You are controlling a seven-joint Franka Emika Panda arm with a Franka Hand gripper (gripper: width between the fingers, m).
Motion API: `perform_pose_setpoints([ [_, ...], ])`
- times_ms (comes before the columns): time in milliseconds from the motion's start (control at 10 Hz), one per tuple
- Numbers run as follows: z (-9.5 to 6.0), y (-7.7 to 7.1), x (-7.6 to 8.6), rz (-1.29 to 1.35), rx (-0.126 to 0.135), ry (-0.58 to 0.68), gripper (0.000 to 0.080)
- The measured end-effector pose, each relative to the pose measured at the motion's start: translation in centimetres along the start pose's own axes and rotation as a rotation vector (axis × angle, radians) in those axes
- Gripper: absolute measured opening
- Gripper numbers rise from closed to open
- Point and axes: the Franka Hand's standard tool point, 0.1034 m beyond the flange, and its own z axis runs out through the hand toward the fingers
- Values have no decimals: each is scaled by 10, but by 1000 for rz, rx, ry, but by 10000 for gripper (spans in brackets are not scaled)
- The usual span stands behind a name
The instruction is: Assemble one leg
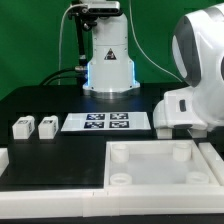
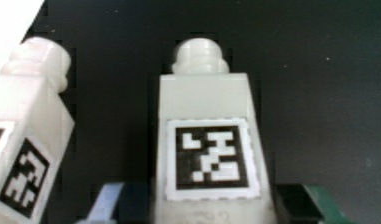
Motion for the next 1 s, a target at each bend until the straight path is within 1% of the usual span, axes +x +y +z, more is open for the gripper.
perform_pose_setpoints([
  [500,0,0,0,-1,0,0,290],
  [600,-3,2,0,-15,-4,3,290],
  [700,-22,9,-3,-65,-21,20,290],
  [900,-69,18,-21,-128,-14,90,291],
  [1000,-84,25,-31,-142,-12,97,291],
])
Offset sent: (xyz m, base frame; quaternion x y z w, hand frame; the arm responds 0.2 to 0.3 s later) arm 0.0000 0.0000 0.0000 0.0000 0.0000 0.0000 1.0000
